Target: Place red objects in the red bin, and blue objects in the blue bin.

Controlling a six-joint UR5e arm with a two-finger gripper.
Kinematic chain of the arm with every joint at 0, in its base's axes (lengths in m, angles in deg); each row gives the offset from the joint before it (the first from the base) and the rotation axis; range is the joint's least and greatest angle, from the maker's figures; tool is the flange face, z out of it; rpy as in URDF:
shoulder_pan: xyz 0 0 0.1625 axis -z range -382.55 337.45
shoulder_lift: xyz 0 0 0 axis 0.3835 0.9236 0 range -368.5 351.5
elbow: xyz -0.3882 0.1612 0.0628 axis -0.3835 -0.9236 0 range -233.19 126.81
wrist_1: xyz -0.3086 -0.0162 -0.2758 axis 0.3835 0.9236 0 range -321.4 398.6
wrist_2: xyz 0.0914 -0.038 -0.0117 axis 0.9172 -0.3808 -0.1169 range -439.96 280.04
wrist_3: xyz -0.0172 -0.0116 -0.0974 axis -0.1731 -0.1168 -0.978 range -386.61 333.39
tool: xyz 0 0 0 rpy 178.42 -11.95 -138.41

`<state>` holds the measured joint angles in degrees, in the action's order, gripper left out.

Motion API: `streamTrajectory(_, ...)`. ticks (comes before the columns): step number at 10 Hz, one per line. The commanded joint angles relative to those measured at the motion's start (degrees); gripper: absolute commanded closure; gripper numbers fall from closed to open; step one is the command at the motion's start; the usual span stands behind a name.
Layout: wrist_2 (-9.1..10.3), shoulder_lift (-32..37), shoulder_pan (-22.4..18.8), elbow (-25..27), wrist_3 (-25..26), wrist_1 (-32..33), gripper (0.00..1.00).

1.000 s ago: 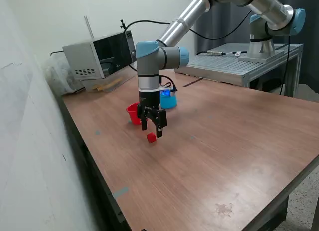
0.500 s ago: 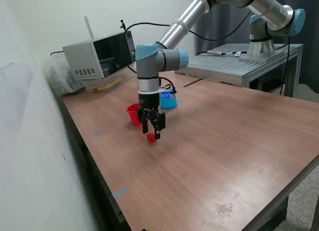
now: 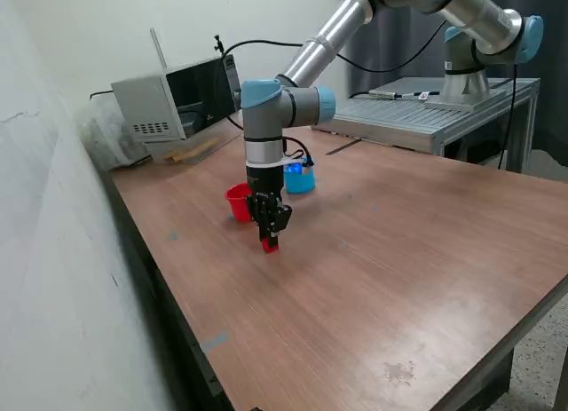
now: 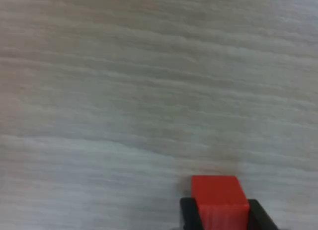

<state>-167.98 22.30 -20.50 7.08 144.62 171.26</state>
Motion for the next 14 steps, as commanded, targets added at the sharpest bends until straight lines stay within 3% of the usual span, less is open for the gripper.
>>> streamTrajectory(1, -3.47, 2.14, -0.03, 0.46, -0.02, -0.38, 1.0)
streamTrajectory(6, -3.39, 21.02, -0.03, 12.48, -0.54, -0.82, 1.0)
streamTrajectory(7, -3.47, 21.23, 0.06, 12.85, -0.63, -1.0, 1.0)
streamTrajectory(11, -3.3, 19.05, 9.53, 13.47, -1.33, -1.62, 1.0)
streamTrajectory(14, -3.3, 13.96, 11.13, 12.68, -1.51, -1.44, 1.0)
